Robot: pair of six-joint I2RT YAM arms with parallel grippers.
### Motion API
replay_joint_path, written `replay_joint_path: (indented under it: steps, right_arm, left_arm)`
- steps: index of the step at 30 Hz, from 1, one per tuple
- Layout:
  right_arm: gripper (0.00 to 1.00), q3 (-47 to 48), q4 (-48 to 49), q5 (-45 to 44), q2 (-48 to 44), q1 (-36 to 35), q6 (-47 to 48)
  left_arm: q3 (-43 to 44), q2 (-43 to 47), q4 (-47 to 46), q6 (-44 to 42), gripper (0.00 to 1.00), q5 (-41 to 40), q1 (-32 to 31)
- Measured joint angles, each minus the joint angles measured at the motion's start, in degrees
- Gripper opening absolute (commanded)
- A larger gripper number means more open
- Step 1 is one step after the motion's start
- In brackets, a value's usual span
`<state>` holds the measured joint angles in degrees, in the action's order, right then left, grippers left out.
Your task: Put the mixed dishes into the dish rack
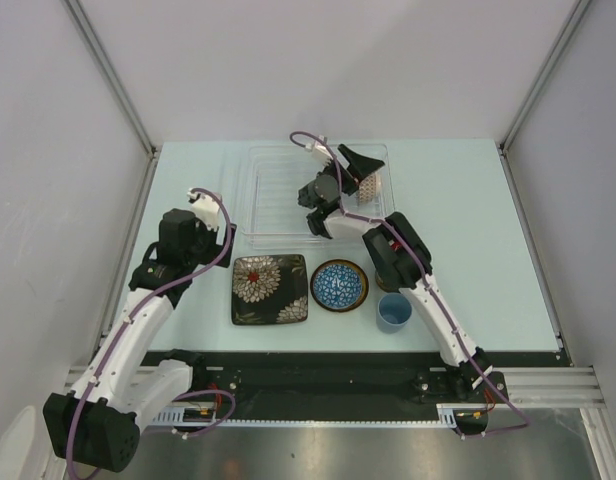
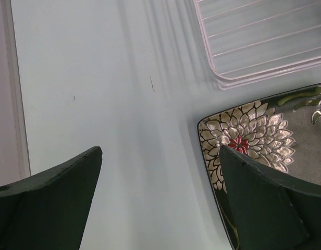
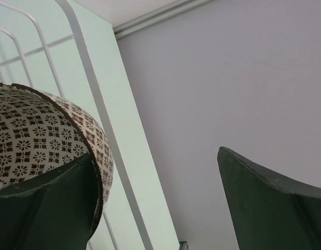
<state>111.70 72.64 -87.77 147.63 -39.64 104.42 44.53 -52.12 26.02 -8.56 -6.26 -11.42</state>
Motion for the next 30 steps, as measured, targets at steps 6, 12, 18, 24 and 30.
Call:
replay_joint_path:
  steps: [6,12,18,24,30]
  right_arm:
    - [1.00,-9.75,-0.15,-0.15,-8.26,-0.94,0.66]
    - [1.00,-14.14,0.31,-0.28,-18.53,-5.66,0.76]
    - [0.97,-14.21,1.29,-0.04,-18.80,-8.07,0.72]
    - [0.94,-14.21,1.07,-0.09,-15.04,-3.63,0.94]
    - [0.92,-13.75,0.96,0.04,-14.73,1.92,1.36]
  left_arm:
    - [0.00,-0.09,-0.07,-0.02,1.00,0.02,0.37]
    - [0.15,-1.55,-0.26,0.00,1.00,0.42,0.96]
    - [0.83,-1.42,-0.28,-0.02,1.00,0.50,1.33]
    - [0.81,-0.22,-0.26,-0.09,1.00,0.57,2.05]
    - [0.81,-0.33,-0.26,-0.07,1.00,1.01,2.32]
